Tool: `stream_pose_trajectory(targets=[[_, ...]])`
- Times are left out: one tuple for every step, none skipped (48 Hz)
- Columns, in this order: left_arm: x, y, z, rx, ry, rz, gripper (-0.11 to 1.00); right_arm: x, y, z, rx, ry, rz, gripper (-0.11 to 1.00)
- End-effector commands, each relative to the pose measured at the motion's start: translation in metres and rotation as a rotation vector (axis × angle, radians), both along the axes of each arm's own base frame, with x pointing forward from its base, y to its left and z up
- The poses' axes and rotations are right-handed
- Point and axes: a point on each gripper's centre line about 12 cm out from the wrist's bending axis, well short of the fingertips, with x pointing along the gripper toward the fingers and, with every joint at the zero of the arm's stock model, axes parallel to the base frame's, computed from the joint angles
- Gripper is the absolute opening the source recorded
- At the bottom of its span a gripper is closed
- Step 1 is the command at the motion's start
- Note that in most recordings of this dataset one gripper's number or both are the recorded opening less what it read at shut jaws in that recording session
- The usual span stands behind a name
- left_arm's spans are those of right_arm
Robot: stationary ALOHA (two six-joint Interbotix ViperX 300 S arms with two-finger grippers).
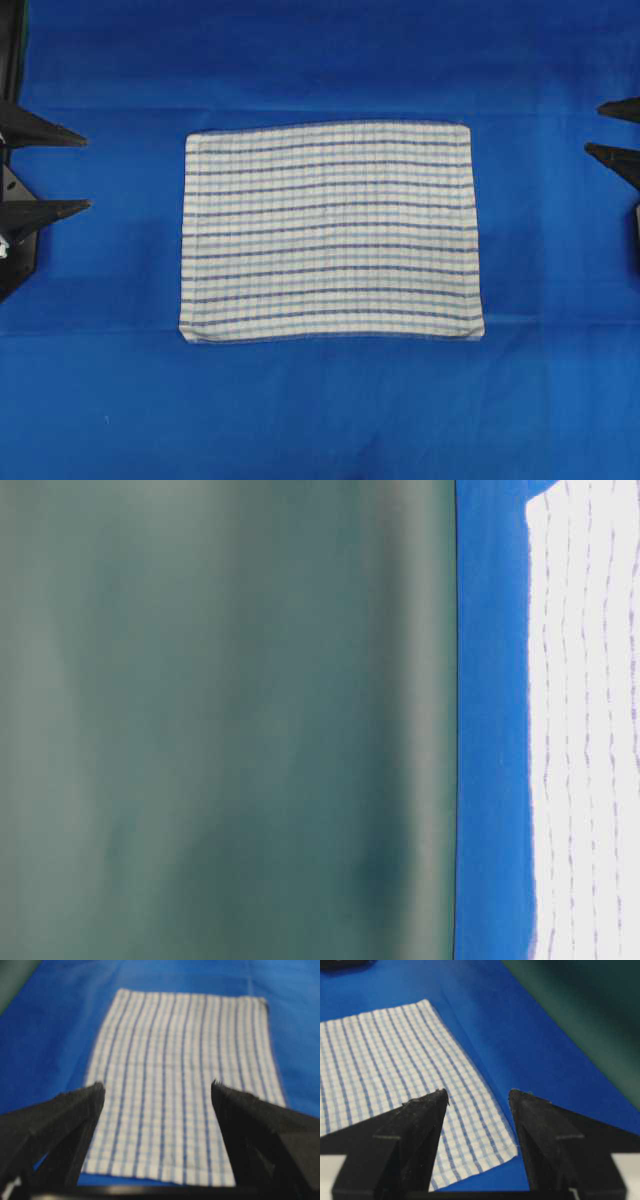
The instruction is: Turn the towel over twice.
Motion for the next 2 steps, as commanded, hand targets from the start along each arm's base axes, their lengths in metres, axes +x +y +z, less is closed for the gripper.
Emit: stream_pose_trajectory(targets=[[0.0009, 0.0016, 0.0036, 0.002, -0.004, 0.011, 0.83, 0.0014, 0.0001, 0.0044, 0.000, -0.006, -0.003, 0.61], [0.0009, 0.0016, 0.0036, 0.002, -0.004, 0.011, 0.83, 0.0014, 0.0001, 0.0044, 0.000, -0.006, -0.003, 0.61]])
